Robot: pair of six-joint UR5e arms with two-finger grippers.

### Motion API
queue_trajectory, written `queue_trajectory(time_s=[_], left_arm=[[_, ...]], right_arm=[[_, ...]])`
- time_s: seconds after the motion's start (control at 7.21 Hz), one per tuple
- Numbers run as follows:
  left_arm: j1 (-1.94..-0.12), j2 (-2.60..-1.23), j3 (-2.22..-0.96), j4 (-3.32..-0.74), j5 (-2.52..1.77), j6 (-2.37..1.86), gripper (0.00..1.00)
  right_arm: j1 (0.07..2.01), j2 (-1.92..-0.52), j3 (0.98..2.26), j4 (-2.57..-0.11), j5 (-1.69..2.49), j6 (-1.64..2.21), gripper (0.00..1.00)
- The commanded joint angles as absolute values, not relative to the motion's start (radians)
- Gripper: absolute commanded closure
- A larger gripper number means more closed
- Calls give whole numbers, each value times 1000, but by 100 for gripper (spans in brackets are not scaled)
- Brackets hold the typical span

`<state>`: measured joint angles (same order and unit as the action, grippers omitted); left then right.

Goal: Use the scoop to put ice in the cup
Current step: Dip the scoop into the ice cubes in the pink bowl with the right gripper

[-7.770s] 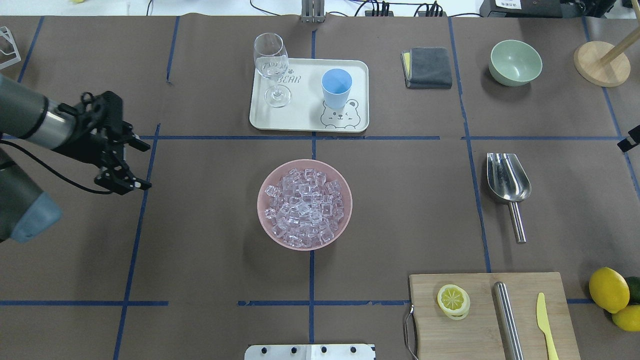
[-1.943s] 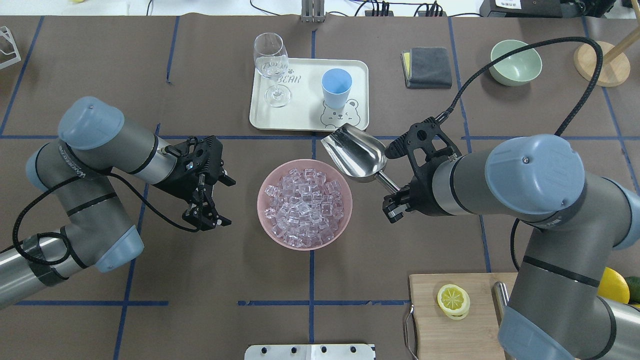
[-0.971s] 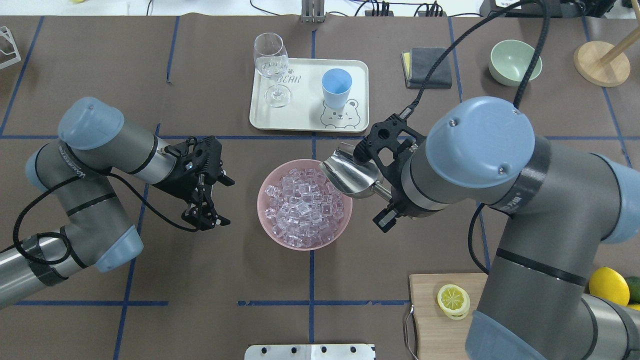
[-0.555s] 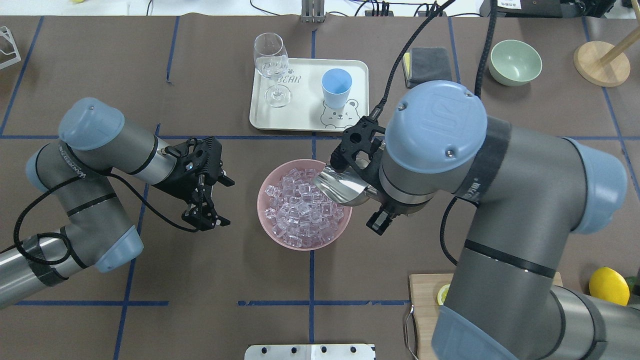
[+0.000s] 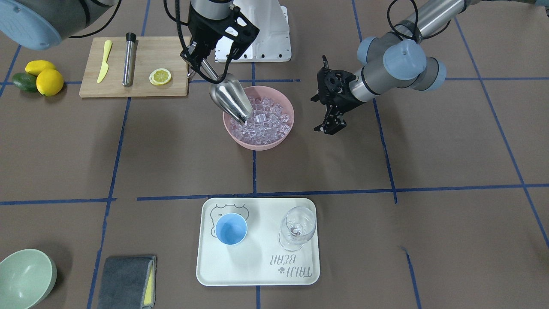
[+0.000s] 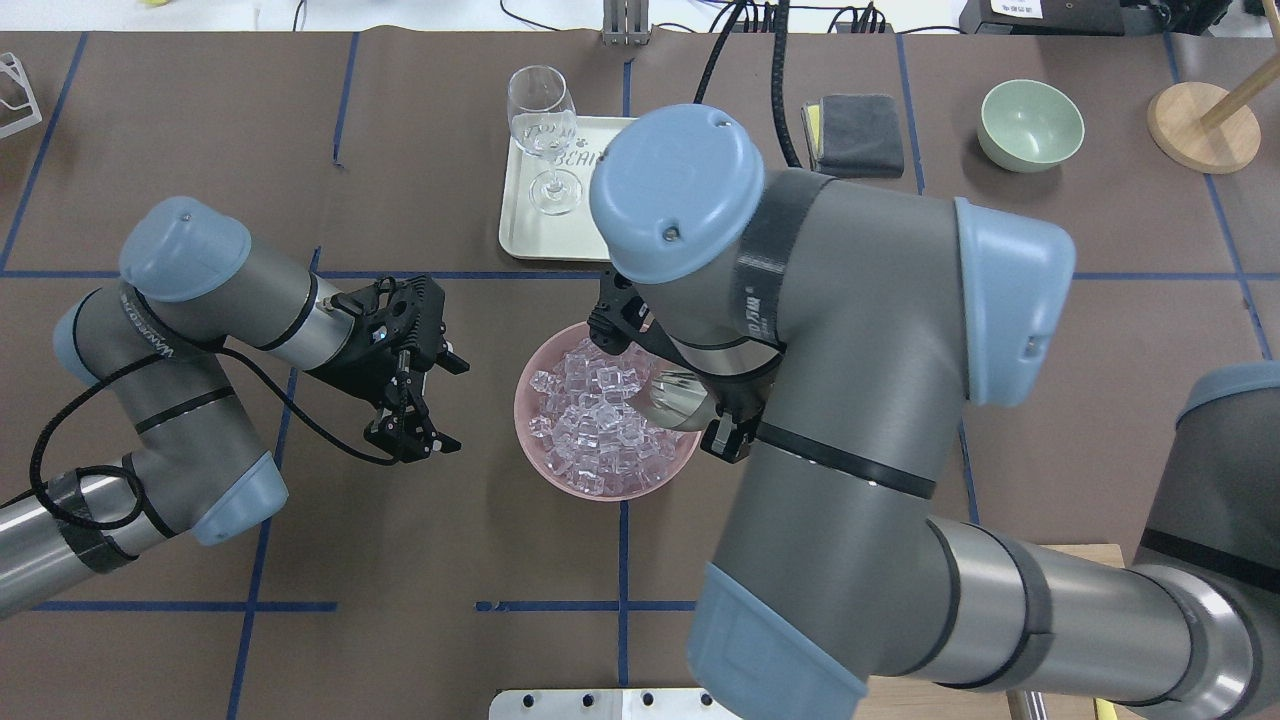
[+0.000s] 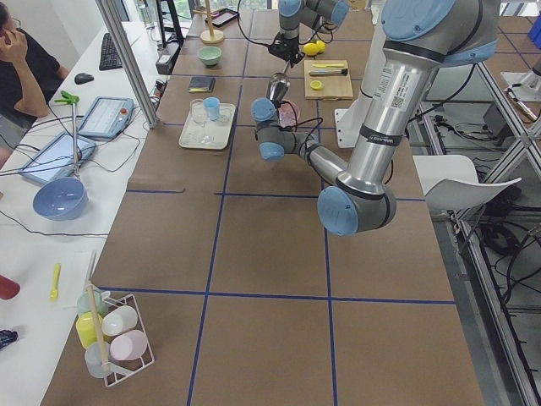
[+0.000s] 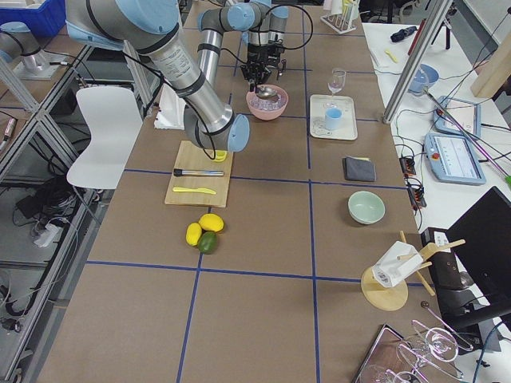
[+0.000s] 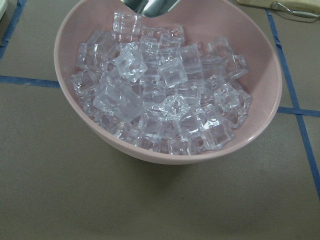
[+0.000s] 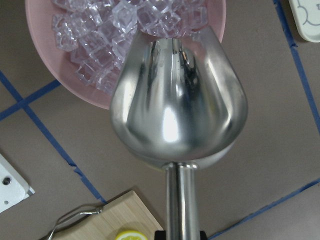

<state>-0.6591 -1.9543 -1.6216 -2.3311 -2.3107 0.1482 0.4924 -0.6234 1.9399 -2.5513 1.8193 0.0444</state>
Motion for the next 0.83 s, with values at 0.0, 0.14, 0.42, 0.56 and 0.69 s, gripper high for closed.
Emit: queue_trajectory(time_s=[0.0, 0.14, 0.42, 0.56, 0.69], left_arm=[[-658, -1953, -1617, -2332, -2310, 149, 0], [-658, -1953, -1617, -2332, -2310, 149, 0], [-658, -1953, -1617, -2332, -2312, 149, 0], [-658, -1953, -1617, -2332, -2310, 149, 0], [-658, -1951, -1615, -2332, -2310, 149, 0]], right_arm=[[492, -522, 1806, -2635, 1816, -14, 100], [492, -494, 1745, -2635, 1813, -29, 100], [492, -480, 1684, -2637, 1812, -43, 100], [489, -480, 1680, -2643, 1812, -43, 100], [489, -486, 1677, -2646, 1810, -57, 100]])
